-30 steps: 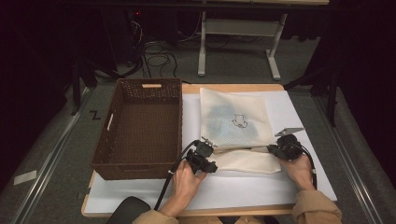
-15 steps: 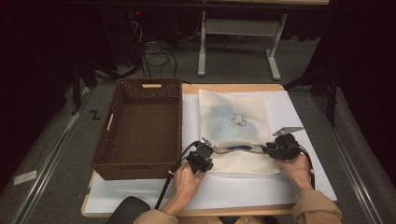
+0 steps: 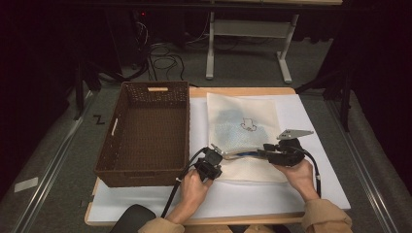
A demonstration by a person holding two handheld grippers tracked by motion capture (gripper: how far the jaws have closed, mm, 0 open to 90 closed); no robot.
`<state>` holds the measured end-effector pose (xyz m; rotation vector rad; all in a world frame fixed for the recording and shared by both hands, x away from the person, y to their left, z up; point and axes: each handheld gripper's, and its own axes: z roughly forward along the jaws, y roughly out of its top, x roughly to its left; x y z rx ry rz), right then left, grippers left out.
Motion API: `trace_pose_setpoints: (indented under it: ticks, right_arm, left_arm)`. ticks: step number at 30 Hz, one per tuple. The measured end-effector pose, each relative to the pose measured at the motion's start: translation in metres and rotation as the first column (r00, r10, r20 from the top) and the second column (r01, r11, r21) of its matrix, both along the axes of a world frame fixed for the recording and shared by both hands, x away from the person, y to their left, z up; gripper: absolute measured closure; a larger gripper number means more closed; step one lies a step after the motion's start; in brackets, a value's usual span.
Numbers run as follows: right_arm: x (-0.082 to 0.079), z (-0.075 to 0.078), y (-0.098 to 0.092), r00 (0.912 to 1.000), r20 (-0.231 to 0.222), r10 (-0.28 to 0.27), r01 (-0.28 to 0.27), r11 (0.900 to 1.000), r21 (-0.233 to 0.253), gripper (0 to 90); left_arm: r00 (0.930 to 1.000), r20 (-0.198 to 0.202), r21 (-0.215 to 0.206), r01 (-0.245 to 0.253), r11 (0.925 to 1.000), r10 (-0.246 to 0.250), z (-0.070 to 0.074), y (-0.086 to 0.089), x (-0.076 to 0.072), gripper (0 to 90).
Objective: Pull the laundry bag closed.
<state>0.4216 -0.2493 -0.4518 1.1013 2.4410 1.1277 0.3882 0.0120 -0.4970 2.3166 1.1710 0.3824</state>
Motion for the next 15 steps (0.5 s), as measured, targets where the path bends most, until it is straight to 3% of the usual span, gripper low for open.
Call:
trace_pose_setpoints:
  ticks: [7,15]
  right_arm:
    - [-0.001,-0.003,0.012,0.9993,-0.002,0.038,-0.038,0.999,-0.017,60.9]
    - [-0.007,0.005,0.022,0.9975,0.020,0.068,-0.068,0.997,-0.021,63.5]
  left_arm:
    - [1.0000,-0.003,-0.004,-0.001,1.0000,0.001,0.000,0.000,0.000,75.4]
    - [1.0000,-0.004,-0.007,0.000,1.0000,0.000,-0.001,0.000,0.000,75.2]
